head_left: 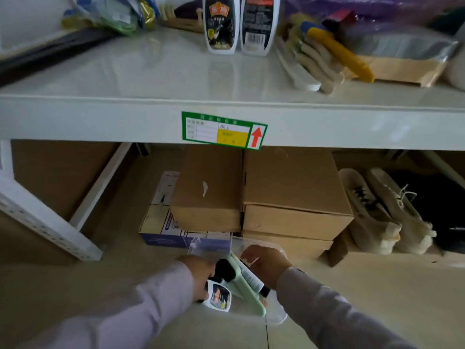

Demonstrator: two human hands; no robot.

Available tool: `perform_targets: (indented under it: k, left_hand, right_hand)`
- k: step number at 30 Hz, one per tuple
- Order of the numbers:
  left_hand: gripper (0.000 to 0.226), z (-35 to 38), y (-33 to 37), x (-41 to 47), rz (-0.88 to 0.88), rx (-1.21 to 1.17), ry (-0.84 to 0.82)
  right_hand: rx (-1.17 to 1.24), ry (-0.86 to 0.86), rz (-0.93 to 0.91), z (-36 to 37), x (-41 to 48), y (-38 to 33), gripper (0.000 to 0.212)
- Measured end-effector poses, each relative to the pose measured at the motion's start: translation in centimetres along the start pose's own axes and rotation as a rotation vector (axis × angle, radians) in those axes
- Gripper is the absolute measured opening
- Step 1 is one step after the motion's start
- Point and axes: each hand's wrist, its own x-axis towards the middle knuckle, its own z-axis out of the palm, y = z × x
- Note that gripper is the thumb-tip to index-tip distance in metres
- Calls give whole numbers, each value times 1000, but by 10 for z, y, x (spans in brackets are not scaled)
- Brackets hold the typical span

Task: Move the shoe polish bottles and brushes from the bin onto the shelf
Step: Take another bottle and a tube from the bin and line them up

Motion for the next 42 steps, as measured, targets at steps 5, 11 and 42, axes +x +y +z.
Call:
perform_targets:
  k: [5,11,42]
  left_hand:
    - [42,22,5,11,-34,159,6]
    - [41,25,1,17,-20,159,2]
    - [51,-99,-29,-106,303,-913,767]
  right_hand:
    - [-546,-315,80,17,18,5,52]
    - [-675,-391,69,32,22,6,55]
    - [86,188,-246,-114,-58,-73,42]
